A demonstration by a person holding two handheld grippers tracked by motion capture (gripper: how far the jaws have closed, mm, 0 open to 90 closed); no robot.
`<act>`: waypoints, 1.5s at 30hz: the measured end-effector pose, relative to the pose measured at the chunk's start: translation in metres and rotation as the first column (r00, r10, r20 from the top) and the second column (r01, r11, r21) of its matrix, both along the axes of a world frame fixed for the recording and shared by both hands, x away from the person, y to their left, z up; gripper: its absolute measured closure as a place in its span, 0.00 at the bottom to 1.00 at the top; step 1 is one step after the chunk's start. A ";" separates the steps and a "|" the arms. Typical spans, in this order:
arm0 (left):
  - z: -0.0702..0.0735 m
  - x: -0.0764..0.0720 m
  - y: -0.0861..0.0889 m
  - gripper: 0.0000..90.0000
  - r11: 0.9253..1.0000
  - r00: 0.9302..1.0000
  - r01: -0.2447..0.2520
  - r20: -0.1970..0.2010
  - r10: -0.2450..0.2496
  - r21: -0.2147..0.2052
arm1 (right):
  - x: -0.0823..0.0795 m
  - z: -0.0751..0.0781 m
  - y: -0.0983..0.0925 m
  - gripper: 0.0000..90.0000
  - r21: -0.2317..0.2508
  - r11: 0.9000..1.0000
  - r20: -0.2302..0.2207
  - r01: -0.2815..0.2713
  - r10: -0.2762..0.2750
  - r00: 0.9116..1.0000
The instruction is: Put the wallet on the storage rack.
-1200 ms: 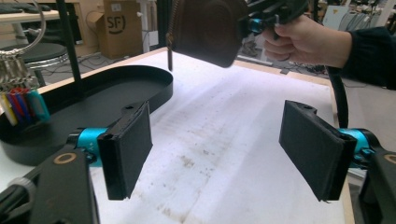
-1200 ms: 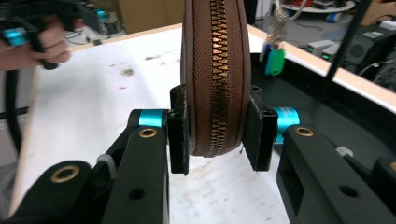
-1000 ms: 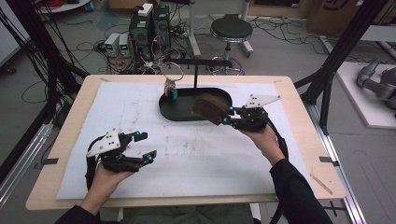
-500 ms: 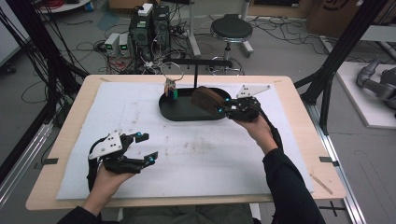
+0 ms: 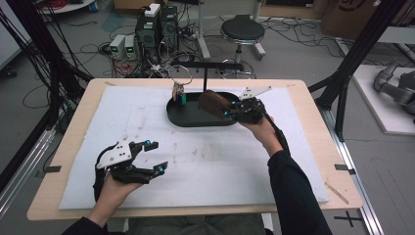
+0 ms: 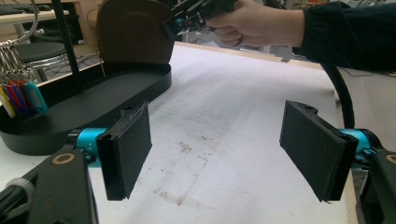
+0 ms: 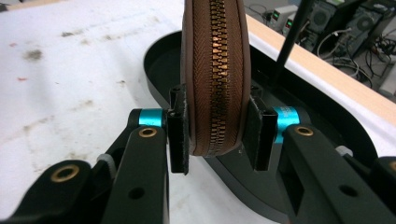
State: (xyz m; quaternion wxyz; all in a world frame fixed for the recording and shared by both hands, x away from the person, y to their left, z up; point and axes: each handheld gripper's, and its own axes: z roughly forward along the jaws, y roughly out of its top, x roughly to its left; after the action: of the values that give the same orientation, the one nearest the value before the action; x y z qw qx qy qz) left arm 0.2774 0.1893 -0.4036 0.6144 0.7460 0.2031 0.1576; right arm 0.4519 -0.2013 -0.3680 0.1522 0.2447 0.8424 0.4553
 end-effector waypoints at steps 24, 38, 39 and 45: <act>-0.002 -0.003 -0.002 0.28 1.000 1.000 0.016 -0.009 -0.016 -0.001 | 0.033 -0.028 0.051 0.75 -0.106 0.993 -0.022 0.052 -0.055 0.998; -0.003 -0.004 -0.003 0.28 1.000 1.000 0.023 -0.013 -0.023 0.001 | 0.040 -0.041 0.047 0.75 -0.170 0.979 -0.054 0.114 -0.125 0.991; -0.003 -0.003 -0.003 0.28 1.000 1.000 0.024 -0.014 -0.024 0.001 | 0.040 -0.041 0.047 0.75 -0.167 0.979 -0.058 0.116 -0.128 0.990; -0.004 -0.004 -0.003 0.28 1.000 1.000 0.022 -0.014 -0.022 0.002 | 0.041 -0.040 0.043 0.72 -0.170 0.977 -0.062 0.128 -0.140 0.988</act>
State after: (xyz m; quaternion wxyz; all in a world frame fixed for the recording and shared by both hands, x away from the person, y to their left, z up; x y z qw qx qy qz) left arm 0.2738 0.1866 -0.4072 0.6137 0.7500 0.1988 0.1460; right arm 0.4930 -0.1579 -0.4078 0.1711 0.3041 0.8639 0.3632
